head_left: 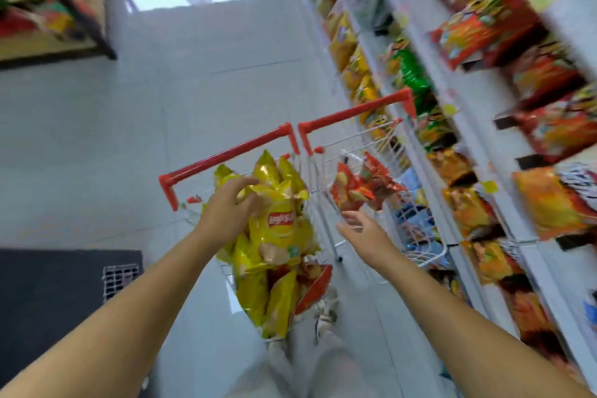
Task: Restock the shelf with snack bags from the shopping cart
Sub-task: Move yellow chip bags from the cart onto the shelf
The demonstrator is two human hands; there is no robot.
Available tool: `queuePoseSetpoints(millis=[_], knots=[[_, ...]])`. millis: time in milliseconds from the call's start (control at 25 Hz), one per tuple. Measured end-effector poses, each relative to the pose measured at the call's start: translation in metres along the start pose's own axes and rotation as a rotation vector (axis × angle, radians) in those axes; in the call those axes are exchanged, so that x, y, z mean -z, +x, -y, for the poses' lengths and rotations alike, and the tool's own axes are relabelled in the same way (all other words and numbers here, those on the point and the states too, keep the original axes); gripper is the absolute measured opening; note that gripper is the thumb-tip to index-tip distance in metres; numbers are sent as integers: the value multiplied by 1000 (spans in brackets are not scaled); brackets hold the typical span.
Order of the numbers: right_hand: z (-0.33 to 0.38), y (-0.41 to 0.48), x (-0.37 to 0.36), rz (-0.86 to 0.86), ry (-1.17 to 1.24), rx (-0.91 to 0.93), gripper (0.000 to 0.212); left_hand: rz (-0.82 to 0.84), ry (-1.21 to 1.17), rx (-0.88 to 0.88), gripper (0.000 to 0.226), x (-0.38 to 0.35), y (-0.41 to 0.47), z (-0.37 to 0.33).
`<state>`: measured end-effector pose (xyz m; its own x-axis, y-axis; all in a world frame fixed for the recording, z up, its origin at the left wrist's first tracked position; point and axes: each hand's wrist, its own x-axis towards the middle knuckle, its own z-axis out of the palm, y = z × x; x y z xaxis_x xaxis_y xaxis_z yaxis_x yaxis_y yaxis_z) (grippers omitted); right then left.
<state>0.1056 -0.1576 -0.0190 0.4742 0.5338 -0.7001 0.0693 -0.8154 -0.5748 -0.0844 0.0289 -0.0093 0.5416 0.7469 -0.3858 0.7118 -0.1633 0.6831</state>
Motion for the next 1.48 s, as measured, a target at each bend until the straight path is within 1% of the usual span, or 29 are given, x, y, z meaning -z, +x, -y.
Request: queuePoseSetpoints(millis=[80, 120, 200, 240, 280, 320, 400, 480, 560, 640, 720, 760, 840, 920, 1000, 1040, 1080, 1120, 1200, 1240, 1280, 1320, 1360, 1400, 1440, 1480], knots=[[15, 18, -31, 169, 115, -94, 60, -7, -33, 164, 35, -3, 0, 29], [21, 26, -45, 214, 162, -118, 70, 18, -65, 238, 37, -6, -2, 39], [26, 43, -71, 275, 216, -141, 91, 117, -204, 354, 40, -17, -9, 49], [25, 51, -83, 287, 227, -141, 95, 164, -293, 382, 40, -24, -12, 51], [23, 56, -92, 288, 239, -140, 91, 199, -367, 389, 39, -32, -16, 50], [20, 59, -97, 284, 272, -138, 83, 224, -426, 388, 36, -38, -20, 46], [11, 61, -93, 291, 406, -127, 74, 242, -538, 384, 30, -49, -23, 42], [-4, 57, -70, 288, 568, -119, 61, 265, -626, 409, 29, -52, -24, 37], [-24, 53, -36, 184, 739, -143, 47, 216, -643, 435, 28, -47, -22, 36], [-49, 53, -7, 53, 802, -174, 46, 109, -627, 465, 27, -41, -17, 42], [-61, 51, 8, -20, 739, -203, 50, 49, -598, 496, 28, -36, -13, 48], [-62, 51, 8, -18, 692, -203, 53, 67, -601, 495, 28, -35, -13, 49], [-51, 45, -2, 37, 597, -165, 65, 210, -625, 461, 33, -39, -17, 43], [-31, 37, -28, 130, 476, -112, 79, 385, -635, 446, 44, -51, -24, 31], [-7, 25, -61, 211, 305, -81, 84, 452, -695, 442, 63, -64, -30, 23], [2, 22, -76, 258, 245, -85, 85, 414, -738, 447, 75, -66, -33, 23], [10, 20, -87, 304, 256, -104, 79, 347, -771, 459, 84, -63, -34, 29], [17, 18, -94, 330, 320, -118, 68, 284, -797, 468, 83, -55, -38, 34], [24, 23, -100, 269, 369, -95, 50, 204, -894, 473, 62, -32, -47, 53], [24, 30, -102, 196, 294, -68, 42, 170, -963, 476, 54, -18, -52, 66], [20, 38, -104, 117, 164, -44, 33, 131, -1026, 486, 50, -5, -58, 78], [16, 42, -106, 50, 10, -26, 30, 89, -1076, 498, 50, 6, -62, 92], [11, 43, -110, -6, -124, 1, 34, 44, -1110, 517, 52, 15, -66, 105], [6, 41, -118, -62, -222, 79, 35, 2, -1133, 542, 54, 22, -69, 115], [4, 38, -129, -89, -296, 188, 31, -32, -1151, 566, 54, 26, -72, 124], [4, 33, -143, -58, -322, 277, 29, -54, -1164, 586, 54, 29, -76, 133]])
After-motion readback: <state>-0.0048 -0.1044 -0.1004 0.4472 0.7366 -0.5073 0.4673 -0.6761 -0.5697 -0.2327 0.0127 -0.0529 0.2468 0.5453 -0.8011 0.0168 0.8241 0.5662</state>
